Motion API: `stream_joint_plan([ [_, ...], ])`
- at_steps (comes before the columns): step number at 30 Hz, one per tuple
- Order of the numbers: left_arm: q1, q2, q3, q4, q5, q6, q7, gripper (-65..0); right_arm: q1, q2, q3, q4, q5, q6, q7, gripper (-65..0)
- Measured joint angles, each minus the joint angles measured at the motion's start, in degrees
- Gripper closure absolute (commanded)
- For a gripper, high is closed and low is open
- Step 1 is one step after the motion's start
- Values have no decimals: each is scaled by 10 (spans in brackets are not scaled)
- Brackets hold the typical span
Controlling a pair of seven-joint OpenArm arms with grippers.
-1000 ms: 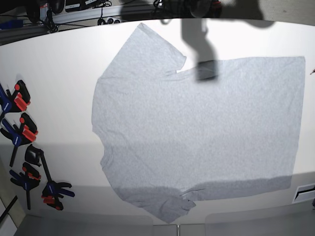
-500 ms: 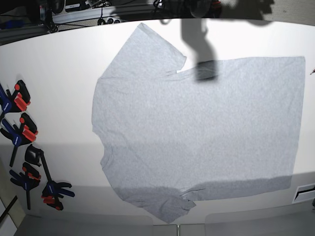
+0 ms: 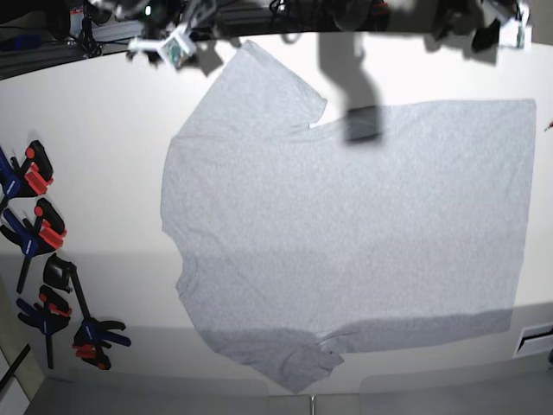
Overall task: Fold the T-shirt properly
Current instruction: 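Move both grippers down to the shirt's hem corners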
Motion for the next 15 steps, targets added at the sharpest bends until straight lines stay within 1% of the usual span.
stream_joint_plan([
  [1,-12,0,0,8,5,1,6,-441,11,2,-12,0,-8,6,-21,-356],
  [2,-23,1,0,13,19,1,8,-441,19,2,-25,0,-34,15,-31,-356],
  [3,-36,1,0,16,28,-1,10,-441,24,2,-38,0,-61,15,-31,-356],
  [5,-77,2,0,14,53,-1,15,-441,44,2,-74,0,-102,15,-13,-356],
  [6,-103,2,0,12,56,1,23,-441,54,2,-96,-1,-115,16,-11,-356],
  [8,-143,1,0,12,53,1,21,-441,77,2,-148,-3,-160,17,-17,-356],
  [9,-156,-1,0,12,51,1,19,-441,89,2,-174,-2,-192,10,-18,-356],
  [12,-178,-2,0,12,67,0,29,-441,113,2,-241,-14,-286,-44,-19,-356],
  [13,-181,-4,0,12,74,-1,29,-441,125,2,-257,-27,-297,-55,-23,-355],
  [15,-185,-12,0,12,77,-1,30,-441,147,2,-281,-58,-309,-65,-38,-355],
])
